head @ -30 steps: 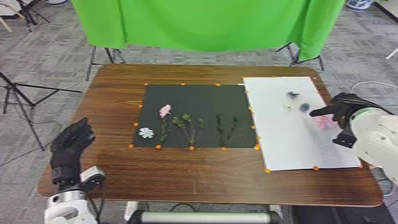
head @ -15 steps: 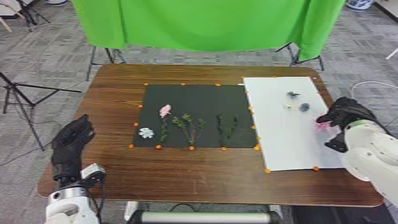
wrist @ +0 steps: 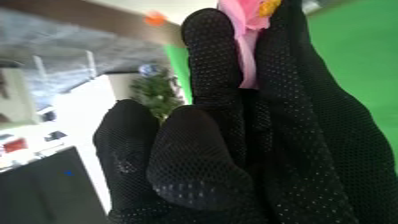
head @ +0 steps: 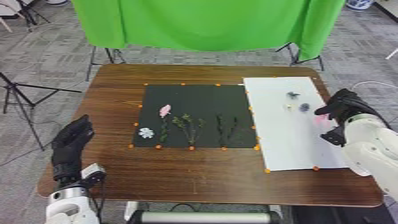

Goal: Arrange flowers

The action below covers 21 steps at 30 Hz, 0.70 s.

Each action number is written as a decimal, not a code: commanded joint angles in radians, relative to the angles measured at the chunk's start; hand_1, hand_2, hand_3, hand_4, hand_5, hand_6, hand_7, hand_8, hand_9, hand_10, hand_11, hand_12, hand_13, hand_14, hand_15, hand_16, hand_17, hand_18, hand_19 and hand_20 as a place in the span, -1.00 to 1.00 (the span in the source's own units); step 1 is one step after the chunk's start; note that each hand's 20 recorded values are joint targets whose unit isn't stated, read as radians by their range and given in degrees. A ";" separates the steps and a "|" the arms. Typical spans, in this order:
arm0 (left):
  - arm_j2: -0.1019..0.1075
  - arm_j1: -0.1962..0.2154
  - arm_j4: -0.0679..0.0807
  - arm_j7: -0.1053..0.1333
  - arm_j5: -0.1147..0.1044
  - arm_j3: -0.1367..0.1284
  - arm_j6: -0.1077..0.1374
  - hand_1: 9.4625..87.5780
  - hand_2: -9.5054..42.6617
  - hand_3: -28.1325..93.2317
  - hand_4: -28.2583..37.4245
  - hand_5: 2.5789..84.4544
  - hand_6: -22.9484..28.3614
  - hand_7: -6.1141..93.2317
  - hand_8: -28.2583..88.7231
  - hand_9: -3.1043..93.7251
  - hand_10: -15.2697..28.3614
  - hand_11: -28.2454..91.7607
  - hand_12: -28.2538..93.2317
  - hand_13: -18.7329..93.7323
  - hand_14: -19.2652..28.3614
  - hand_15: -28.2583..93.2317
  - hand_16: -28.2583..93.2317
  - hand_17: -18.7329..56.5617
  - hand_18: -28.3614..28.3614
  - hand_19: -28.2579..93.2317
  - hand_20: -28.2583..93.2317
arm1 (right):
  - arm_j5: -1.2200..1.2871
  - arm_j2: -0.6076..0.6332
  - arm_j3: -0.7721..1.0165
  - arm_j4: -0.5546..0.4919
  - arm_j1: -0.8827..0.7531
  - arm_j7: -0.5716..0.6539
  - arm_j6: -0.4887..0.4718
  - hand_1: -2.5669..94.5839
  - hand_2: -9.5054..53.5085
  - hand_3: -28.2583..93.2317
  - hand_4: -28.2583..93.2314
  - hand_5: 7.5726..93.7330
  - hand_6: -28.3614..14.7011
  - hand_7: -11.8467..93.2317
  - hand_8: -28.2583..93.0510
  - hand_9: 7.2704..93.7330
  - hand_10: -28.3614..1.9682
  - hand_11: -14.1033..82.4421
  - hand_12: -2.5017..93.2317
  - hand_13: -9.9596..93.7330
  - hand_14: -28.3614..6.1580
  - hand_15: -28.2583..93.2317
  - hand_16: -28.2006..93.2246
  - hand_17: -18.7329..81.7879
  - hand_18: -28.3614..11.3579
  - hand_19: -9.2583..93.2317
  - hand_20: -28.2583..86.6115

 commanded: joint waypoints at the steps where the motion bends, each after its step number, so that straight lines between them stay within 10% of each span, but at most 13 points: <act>1: -0.025 0.036 0.011 -0.007 -0.013 0.044 0.017 -0.09 -1.00 0.64 -0.52 0.12 -0.15 -0.35 -0.71 -0.24 0.14 -0.10 -0.32 -0.08 0.32 -0.26 -0.53 -0.05 0.35 -0.33 -0.11 | 0.133 -0.045 -0.233 -0.109 0.484 -0.102 0.006 0.28 -1.00 0.48 -0.87 0.68 0.37 -0.34 -0.42 0.95 0.15 -0.45 -0.23 0.99 0.58 0.58 -0.10 0.74 -0.28 1.00 0.59; 21: -0.016 0.004 0.019 -0.003 -0.019 0.049 0.004 -0.20 -0.99 0.68 -0.59 0.13 -0.15 -0.36 -0.70 -0.19 0.16 -0.12 -0.30 -0.04 0.35 -0.23 -0.55 -0.04 0.38 -0.29 -0.15 | 0.369 -0.521 -0.837 0.057 0.910 -0.218 -0.234 0.20 -1.00 0.53 -0.81 0.75 0.40 -0.34 -0.45 0.62 0.07 -0.54 -0.40 0.97 0.65 0.58 -0.08 0.73 -0.21 1.00 0.64</act>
